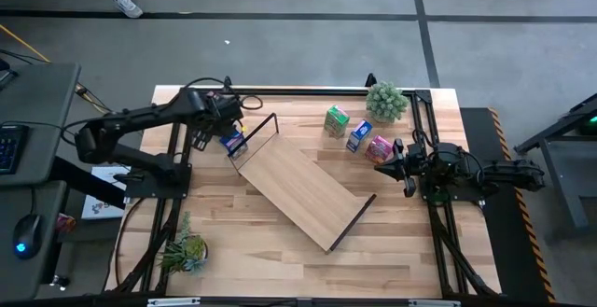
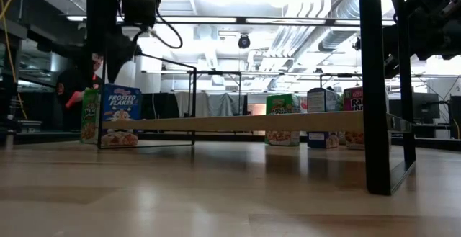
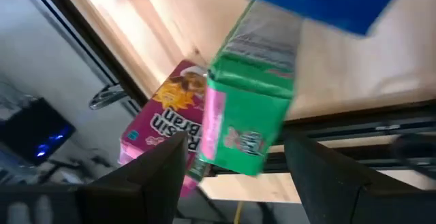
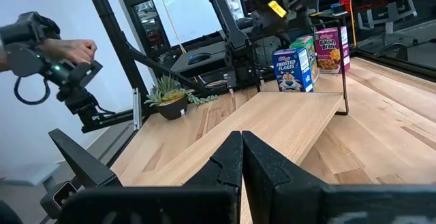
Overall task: Stack cereal on shelf
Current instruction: Put the top left green cereal box on the shelf
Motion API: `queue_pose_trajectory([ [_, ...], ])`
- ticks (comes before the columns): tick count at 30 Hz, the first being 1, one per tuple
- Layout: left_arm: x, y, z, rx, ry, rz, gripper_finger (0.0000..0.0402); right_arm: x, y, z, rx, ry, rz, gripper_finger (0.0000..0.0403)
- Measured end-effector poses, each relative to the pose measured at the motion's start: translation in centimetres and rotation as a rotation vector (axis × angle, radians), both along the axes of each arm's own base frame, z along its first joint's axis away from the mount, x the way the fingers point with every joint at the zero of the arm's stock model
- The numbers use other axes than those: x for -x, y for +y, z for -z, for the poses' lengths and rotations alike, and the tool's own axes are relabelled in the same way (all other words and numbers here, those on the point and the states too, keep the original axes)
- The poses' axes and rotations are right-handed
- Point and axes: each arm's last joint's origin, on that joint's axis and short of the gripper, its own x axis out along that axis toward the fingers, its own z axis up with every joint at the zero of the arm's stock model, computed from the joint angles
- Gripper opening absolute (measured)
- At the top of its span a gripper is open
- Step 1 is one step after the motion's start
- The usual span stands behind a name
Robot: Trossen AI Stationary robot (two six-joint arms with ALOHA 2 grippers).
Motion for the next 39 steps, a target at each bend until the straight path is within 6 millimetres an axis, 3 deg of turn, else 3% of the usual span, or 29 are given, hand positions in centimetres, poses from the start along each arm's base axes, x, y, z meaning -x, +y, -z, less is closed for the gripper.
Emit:
queue_pose_trajectory([
  [9, 0.6, 1.2, 1.3, 0.001, 0.007, 0.007, 0.0234, 0.0, 0.0, 0.0, 0.000, 0.000, 0.000, 0.0000],
  [22, 1.0, 2.0, 1.7, 0.096, -0.014, 0.007, 0.0234, 0.0, 0.0, 0.0, 0.000, 0.000, 0.000, 0.0000],
  [35, 0.4, 3.0, 3.4, 0.145, 0.041, -0.044, 0.0234, 0.0, 0.0, 0.0, 0.000, 0.000, 0.000, 0.0000],
  [39, 0.4, 3.1, 3.4, 0.124, 0.056, -0.039, 0.0217, 0.0, 0.0, 0.0, 0.000, 0.000, 0.000, 0.0000],
])
